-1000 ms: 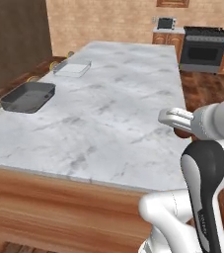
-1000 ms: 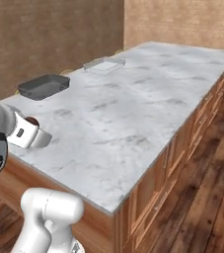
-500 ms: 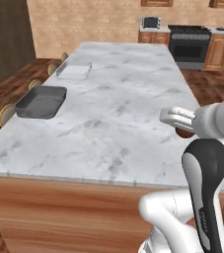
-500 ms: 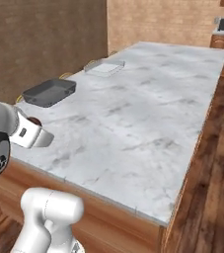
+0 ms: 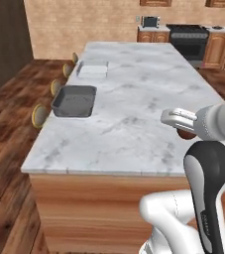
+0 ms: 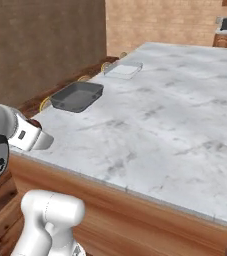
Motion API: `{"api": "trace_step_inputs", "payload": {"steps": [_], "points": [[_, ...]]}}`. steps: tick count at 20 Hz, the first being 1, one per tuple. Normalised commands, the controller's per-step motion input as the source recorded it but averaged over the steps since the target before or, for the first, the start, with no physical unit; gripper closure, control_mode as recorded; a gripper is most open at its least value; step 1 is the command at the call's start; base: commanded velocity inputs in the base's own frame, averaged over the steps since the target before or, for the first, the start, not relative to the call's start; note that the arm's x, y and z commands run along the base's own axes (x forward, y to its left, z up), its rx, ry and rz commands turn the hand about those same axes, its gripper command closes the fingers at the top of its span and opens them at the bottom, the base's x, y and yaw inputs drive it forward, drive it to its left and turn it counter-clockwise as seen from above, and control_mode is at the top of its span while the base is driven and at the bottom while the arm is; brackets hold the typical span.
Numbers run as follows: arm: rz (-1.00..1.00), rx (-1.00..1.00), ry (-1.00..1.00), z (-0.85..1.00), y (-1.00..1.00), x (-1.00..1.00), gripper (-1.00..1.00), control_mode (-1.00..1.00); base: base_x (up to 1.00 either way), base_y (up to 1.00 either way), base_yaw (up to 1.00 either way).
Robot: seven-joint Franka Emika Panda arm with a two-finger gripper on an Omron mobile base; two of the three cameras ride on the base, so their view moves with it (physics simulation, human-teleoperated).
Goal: Place the cold items (kiwi and apple) from the fridge in one tupperware on the dining counter. Place the warm items (kebab skewer and hot dog) in the stove area in another tupperware.
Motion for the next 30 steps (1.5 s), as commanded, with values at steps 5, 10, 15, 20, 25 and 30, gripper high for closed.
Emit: {"api": "trace_step_inputs", "payload": {"steps": [5, 10, 15, 20, 25, 30], "points": [[0.0, 0.0, 0.0, 0.0, 0.0, 0.0, 1.0, 1.0, 0.13, 1.0, -0.34], [0.0, 0.0, 0.0, 0.0, 0.0, 0.0, 1.0, 1.0, 0.11, 1.0, -0.34], [0.0, 0.0, 0.0, 0.0, 0.0, 0.0, 1.0, 1.0, 0.09, 1.0, -0.33], [0.0, 0.0, 0.0, 0.0, 0.0, 0.0, 1.0, 1.0, 0.09, 1.0, -0.33], [0.0, 0.0, 0.0, 0.0, 0.0, 0.0, 1.0, 1.0, 0.12, 1.0, -0.34], [0.0, 0.0, 0.0, 0.0, 0.0, 0.0, 1.0, 1.0, 0.35, 1.0, -0.41]]}}
